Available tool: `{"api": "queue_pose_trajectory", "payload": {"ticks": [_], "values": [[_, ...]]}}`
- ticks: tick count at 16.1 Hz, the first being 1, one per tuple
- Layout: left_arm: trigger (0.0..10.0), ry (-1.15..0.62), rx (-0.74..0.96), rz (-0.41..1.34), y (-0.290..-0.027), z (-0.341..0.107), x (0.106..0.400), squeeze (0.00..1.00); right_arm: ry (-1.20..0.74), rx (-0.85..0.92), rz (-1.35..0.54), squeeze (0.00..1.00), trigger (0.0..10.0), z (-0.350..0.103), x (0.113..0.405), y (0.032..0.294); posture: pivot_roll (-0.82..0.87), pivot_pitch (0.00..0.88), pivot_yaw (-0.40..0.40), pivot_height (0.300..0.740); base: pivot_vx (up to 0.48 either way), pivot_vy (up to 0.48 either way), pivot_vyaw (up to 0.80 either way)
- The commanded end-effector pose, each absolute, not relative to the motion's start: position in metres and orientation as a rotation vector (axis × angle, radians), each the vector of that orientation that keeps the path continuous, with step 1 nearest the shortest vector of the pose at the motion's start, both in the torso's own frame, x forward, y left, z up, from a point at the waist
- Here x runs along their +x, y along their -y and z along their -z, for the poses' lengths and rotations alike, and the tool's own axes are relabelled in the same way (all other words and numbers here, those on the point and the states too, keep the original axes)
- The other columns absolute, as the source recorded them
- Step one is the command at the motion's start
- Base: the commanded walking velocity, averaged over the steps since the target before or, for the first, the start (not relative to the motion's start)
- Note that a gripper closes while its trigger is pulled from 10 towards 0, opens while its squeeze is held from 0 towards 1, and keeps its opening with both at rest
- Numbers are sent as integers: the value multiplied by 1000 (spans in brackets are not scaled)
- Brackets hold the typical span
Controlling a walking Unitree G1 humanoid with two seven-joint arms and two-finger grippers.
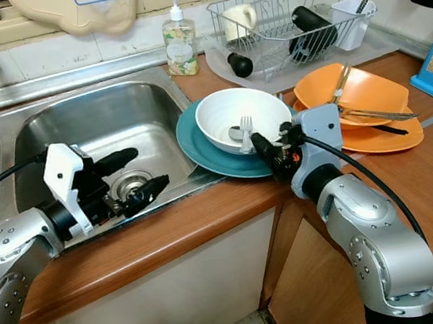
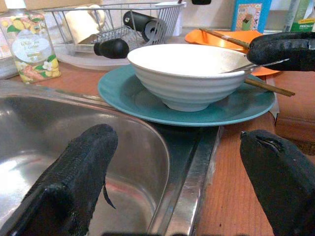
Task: Kitchen organization
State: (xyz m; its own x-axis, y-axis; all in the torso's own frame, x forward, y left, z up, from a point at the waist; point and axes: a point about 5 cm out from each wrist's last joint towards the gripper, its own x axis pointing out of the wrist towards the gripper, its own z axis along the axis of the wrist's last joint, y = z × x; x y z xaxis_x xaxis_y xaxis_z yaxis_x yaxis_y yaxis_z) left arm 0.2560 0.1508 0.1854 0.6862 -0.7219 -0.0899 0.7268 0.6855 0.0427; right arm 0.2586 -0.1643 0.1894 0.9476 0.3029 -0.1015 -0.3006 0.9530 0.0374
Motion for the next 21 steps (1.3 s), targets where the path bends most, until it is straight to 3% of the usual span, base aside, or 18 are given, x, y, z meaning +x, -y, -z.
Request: {"api": "queue_pose_trajectory", "payload": {"ticks": [1, 13, 21], "values": [[10000, -66, 86, 833, -149, -188, 253, 0, -122, 14, -302, 0, 0, -187, 259, 166, -29, 0, 20, 740, 0, 0, 0], [10000, -70, 95, 868, -145, -190, 252, 0, -100, 28, -293, 0, 0, -191, 265, 168, -26, 0, 24, 740, 0, 0, 0], [10000, 79, 197, 909, -131, -224, 265, 0, 69, -34, -401, 0, 0, -246, 271, 163, -29, 0, 25, 740, 0, 0, 0]]}}
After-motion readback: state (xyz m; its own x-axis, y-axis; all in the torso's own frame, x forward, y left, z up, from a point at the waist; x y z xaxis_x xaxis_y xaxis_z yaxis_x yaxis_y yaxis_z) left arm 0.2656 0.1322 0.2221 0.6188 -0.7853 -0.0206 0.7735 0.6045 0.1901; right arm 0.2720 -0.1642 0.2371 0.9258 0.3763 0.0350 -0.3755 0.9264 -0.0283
